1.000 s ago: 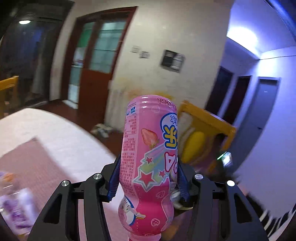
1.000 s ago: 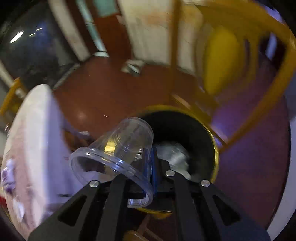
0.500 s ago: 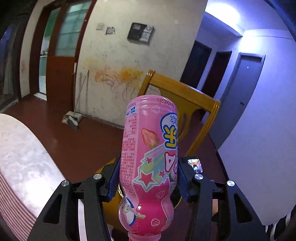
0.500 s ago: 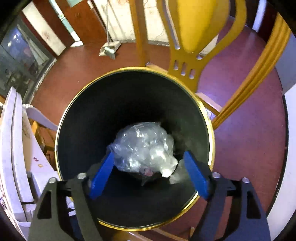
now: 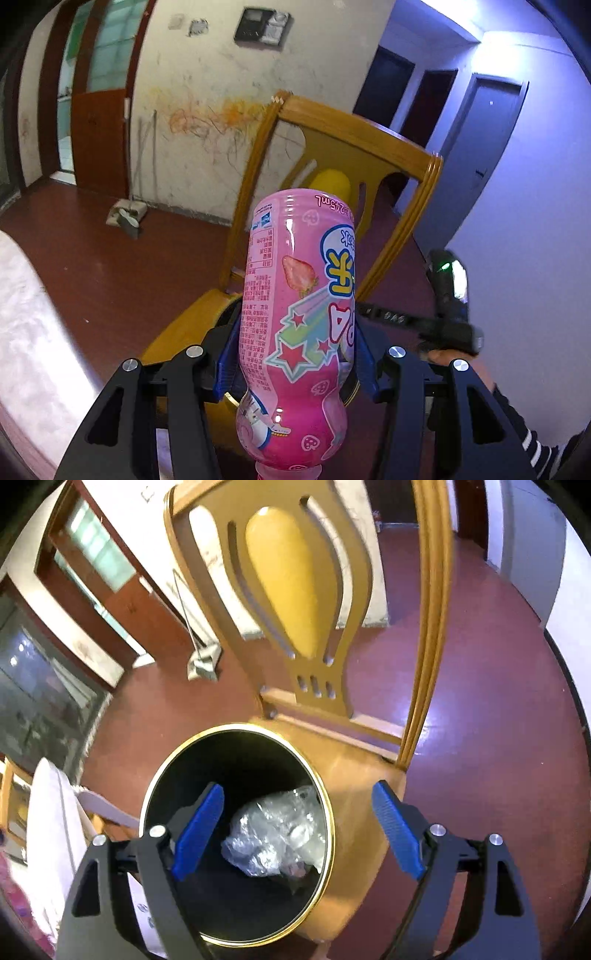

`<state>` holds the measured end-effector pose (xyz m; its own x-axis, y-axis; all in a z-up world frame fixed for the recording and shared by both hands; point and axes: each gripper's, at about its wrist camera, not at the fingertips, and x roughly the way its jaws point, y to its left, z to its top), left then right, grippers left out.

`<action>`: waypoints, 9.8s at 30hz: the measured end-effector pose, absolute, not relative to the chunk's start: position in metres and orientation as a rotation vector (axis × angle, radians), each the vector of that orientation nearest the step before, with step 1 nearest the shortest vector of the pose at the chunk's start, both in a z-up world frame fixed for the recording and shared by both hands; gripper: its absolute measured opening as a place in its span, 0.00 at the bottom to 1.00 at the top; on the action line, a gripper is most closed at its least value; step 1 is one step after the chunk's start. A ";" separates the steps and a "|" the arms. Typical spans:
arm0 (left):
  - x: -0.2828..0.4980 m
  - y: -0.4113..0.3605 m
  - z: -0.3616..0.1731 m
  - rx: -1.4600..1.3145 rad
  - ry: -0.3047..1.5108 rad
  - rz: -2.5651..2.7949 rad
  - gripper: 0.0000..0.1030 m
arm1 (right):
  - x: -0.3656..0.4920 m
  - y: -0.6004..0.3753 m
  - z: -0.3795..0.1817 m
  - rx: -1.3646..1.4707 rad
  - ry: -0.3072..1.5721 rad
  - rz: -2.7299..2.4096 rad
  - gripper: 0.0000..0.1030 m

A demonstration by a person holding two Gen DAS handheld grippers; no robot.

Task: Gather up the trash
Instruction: 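Carry the cup and pink bottle to the black bin and open both tools over it, then move both tools back over the striped cloth, then grasp the white tissue with the right tool while the left tool grasps the white face mask, then carry the tissue and face mask to the black bin and open both tools over it, then move both tools back over the striped cloth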

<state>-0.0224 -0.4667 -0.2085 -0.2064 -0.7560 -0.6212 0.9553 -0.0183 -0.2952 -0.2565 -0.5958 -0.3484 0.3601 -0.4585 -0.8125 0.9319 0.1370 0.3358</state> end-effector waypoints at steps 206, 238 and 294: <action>0.142 -0.081 -0.250 0.110 1.124 -0.799 0.03 | 0.159 -0.294 -0.215 0.485 0.845 0.052 0.18; 0.095 -0.213 -0.118 0.145 0.778 -1.217 0.02 | -0.078 -0.515 -0.269 0.715 0.819 -0.678 0.18; 0.052 -0.237 -0.169 0.401 0.471 -0.743 0.94 | -0.092 -0.484 -0.224 0.618 0.509 -0.641 0.96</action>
